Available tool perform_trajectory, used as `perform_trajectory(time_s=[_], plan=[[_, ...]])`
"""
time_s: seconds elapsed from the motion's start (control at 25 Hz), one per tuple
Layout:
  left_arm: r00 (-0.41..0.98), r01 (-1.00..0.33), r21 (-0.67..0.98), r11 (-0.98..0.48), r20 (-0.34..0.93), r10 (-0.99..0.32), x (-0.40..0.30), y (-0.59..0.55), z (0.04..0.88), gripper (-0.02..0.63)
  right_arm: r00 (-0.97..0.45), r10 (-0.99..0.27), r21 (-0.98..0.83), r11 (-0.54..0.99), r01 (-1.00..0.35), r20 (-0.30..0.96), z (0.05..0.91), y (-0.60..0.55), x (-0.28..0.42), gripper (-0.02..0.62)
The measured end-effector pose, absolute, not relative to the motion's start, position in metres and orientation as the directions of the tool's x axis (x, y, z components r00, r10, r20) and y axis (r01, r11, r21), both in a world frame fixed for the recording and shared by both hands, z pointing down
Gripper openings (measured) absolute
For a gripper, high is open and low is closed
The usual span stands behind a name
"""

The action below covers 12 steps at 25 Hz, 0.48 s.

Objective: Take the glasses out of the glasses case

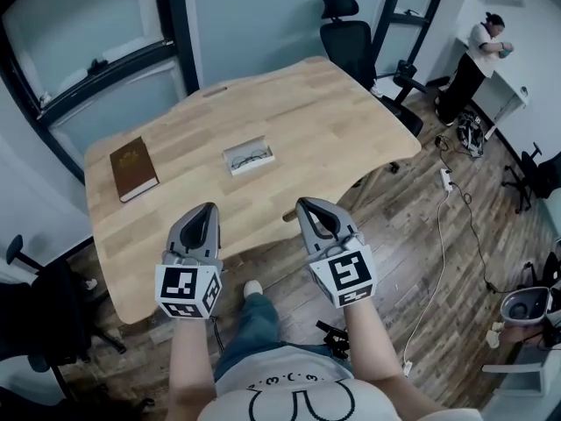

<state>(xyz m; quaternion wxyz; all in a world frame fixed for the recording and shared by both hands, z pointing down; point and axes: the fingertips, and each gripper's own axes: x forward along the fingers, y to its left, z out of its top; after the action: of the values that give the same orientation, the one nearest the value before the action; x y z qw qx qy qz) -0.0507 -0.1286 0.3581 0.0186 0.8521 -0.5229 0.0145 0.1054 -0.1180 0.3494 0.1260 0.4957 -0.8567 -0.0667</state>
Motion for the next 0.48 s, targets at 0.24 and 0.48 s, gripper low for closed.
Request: perform_trajectory(time_s=[0.24,0.48], plan=[[0.431,-0.902,0.006,-0.432,0.088,-0.898,-0.074,-0.219,0.372,0.017,-0.476,-0.859,0.205,0.508,-0.837,0.186,0.358,-0.218,0.091,0.052],[0.437,-0.900,0.070,-0.431,0.128,-0.890,-0.095,-0.285,0.390,0.018,-0.499,-0.817,0.185,0.559,-0.809,0.287,0.385,-0.288,0.072,0.218]])
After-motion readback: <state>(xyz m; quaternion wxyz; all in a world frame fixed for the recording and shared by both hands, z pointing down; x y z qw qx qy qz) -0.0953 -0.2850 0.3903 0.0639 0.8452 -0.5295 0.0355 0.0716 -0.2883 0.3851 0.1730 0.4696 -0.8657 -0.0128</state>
